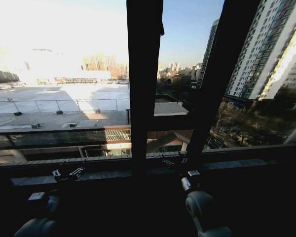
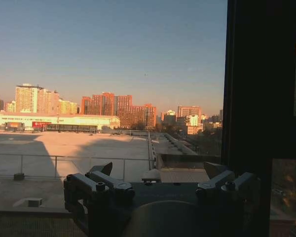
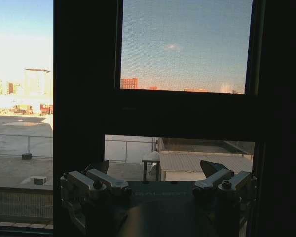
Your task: Open the curtains by pulling them apart, changing their state from closed to fully open.
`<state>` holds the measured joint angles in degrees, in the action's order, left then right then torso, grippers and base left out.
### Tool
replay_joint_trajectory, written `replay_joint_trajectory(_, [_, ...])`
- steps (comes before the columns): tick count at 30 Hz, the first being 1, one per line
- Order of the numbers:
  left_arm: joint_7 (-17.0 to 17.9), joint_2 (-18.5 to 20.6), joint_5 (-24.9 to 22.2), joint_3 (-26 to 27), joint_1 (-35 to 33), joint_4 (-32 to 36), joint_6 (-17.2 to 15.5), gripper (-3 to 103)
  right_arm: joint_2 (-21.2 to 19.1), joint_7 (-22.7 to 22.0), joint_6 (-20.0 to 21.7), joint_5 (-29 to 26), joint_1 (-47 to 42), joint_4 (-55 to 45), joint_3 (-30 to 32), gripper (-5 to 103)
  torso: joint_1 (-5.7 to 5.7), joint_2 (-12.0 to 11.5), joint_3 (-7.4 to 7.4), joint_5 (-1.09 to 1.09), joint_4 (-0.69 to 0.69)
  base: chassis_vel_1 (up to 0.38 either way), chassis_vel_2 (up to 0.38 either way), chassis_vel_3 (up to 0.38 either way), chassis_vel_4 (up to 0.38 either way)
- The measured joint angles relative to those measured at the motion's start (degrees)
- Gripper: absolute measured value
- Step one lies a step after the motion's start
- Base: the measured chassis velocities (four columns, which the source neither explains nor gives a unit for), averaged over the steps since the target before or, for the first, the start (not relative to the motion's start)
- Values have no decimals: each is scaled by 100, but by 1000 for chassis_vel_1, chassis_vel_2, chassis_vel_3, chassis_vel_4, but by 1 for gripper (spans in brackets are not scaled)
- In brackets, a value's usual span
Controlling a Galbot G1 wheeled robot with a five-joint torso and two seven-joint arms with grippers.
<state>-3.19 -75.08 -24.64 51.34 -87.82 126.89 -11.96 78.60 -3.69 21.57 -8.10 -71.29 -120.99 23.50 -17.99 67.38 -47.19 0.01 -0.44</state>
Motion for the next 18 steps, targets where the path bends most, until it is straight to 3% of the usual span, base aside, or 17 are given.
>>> replay_joint_trajectory(11, [1,53,-32,60,85,-202,65,100,68,-1,17,17,-20,38,22,100,0,0,0,-3,1,-241,-482,230,469])
replay_joint_trajectory(18, [1,111,-53,36,159,-301,68,100,109,-5,22,31,-13,58,35,100,0,-1,0,-2,-1,-126,-406,129,396])
